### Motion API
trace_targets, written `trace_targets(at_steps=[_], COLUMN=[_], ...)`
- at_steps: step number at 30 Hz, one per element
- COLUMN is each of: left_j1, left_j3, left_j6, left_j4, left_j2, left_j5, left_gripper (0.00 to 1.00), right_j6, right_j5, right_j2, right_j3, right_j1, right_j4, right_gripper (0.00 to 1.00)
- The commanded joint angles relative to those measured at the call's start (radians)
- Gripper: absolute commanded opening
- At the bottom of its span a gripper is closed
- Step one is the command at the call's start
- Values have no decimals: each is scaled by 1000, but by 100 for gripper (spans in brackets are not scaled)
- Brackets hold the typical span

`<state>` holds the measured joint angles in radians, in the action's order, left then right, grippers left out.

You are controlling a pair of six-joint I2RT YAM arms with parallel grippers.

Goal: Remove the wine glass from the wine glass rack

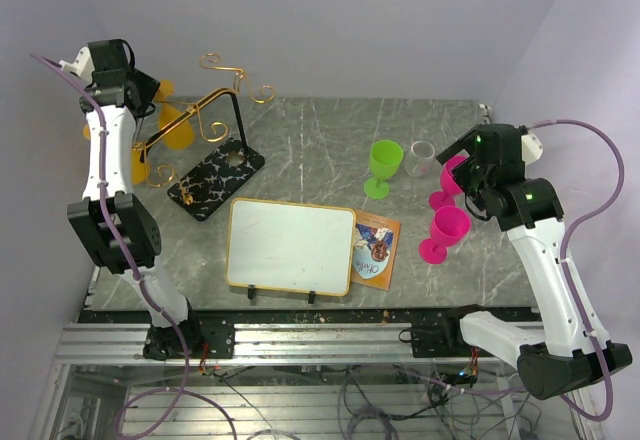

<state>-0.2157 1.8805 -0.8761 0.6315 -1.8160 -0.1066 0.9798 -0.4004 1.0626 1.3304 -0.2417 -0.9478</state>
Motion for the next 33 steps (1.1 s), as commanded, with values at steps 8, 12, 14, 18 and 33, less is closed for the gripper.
trace_targets(at_steps=[8,12,14,18,33], left_j1=[-14,-13,-13,-13,-30], left_j3=[14,41,47,54,-14], left_j6=[30,54,59,73,29], left_j4=[-46,-32,-30,-35,-109], left_j2=[-26,-36,-36,-33,67], left_j5=[31,22,19,16,125], left_gripper=[38,32,26,20,9], right_j6=[14,19,20,23,26], right_j5=[-18,-16,-14,-9,-5], right_j2=[-13,-14,-15,-10,-8], right_j3=[24,21,21,24,16], right_j1=[-3,-3,-2,-3,-3], right_j4=[0,2,4,4,12], right_gripper=[100,100,100,100,100])
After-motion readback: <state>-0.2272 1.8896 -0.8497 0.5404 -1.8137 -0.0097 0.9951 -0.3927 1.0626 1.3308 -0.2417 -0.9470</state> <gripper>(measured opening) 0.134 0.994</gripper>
